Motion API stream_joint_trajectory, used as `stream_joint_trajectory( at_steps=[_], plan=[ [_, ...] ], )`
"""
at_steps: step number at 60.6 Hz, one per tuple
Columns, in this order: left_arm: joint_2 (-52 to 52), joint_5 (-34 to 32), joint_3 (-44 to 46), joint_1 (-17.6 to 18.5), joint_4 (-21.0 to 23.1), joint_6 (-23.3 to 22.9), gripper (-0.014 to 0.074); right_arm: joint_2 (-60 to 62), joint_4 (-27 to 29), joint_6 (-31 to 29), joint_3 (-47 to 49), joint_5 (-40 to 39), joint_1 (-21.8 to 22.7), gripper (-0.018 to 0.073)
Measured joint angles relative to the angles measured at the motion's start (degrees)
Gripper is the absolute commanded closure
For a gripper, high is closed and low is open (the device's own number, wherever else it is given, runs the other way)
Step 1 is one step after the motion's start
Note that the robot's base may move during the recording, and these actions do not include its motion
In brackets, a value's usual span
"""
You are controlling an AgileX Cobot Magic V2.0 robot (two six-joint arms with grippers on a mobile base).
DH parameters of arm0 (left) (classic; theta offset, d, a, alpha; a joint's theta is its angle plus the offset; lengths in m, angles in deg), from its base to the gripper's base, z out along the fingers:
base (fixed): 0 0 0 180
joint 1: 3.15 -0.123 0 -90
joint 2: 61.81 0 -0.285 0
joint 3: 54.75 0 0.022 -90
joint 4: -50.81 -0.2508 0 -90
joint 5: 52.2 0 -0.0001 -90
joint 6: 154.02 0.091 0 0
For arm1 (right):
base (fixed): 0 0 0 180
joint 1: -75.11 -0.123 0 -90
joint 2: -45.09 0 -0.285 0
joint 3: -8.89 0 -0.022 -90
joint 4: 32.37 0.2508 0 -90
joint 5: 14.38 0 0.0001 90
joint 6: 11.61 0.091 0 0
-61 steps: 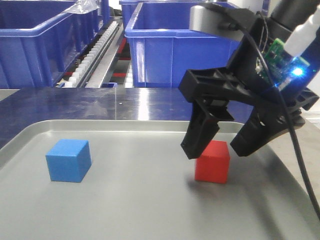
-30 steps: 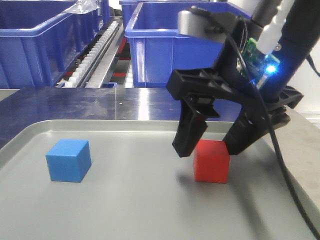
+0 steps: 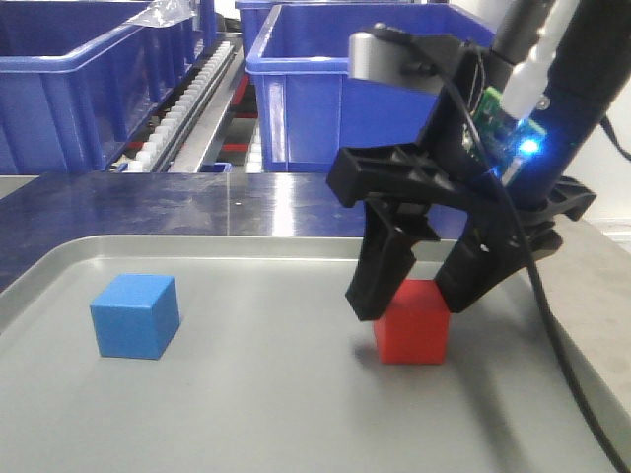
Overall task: Sort and place red and blue blocks on shelf
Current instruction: 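Lower the open right gripper over the red cube, then close the right gripper on the red cube and lift it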
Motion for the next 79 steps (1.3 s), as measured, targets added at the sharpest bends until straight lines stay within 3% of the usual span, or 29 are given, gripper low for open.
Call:
stream_joint_trajectory(
  at_steps=[31,40,57,79],
  plan=[
    [0.0,0.0,0.0,0.0,0.0,0.0,0.0473,-0.85,0.0,0.0,0.45,-0.46,0.0,0.0161],
    [0.0,0.0,0.0,0.0,0.0,0.0,0.0473,-0.85,0.0,0.0,0.45,-0.58,0.0,0.0256],
    [0.0,0.0,0.0,0.0,0.0,0.0,0.0473,3.32,0.0,0.0,0.45,-1.81,0.0,0.0513],
    [0.0,0.0,0.0,0.0,0.0,0.0,0.0473,14.94,-5.73,0.0,-1.12,-8.25,0.6,0.0509]
  ],
)
